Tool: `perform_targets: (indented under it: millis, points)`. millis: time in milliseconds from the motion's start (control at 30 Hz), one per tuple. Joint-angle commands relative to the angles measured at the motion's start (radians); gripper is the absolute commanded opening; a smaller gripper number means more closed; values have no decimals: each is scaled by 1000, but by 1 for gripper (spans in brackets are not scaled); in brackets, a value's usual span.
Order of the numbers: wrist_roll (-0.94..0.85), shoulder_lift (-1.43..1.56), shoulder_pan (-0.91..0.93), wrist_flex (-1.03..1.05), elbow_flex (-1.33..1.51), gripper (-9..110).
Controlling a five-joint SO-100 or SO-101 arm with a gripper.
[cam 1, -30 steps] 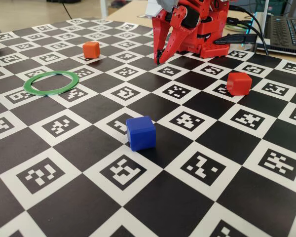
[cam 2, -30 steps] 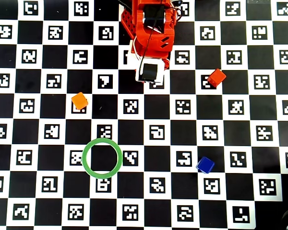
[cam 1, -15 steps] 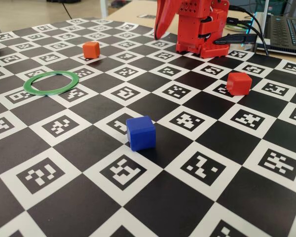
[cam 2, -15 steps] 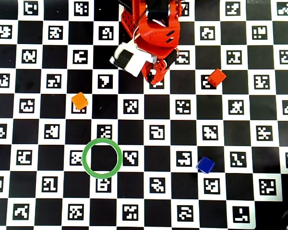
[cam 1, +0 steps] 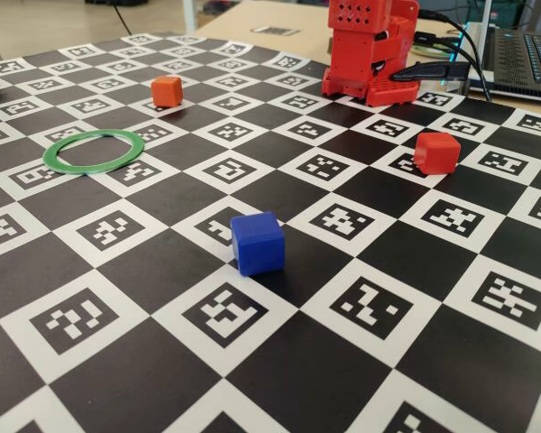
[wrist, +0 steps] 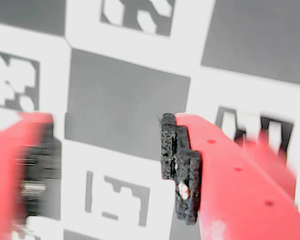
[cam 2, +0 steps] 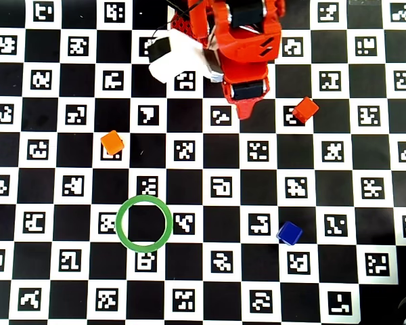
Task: Grab the red cube then put it in the green circle then put the blue cube on top and finally the orange cube on top
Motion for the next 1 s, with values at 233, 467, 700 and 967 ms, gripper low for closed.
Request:
perform_targets:
  millis: [233, 467, 700, 967]
  points:
    - [411, -184, -261, 183, -216, 41]
    - [584, -310, -377, 187, -250, 54]
    - [584, -382, -515, 121, -233, 58]
    - [600, -472, -600, 31, -189, 63]
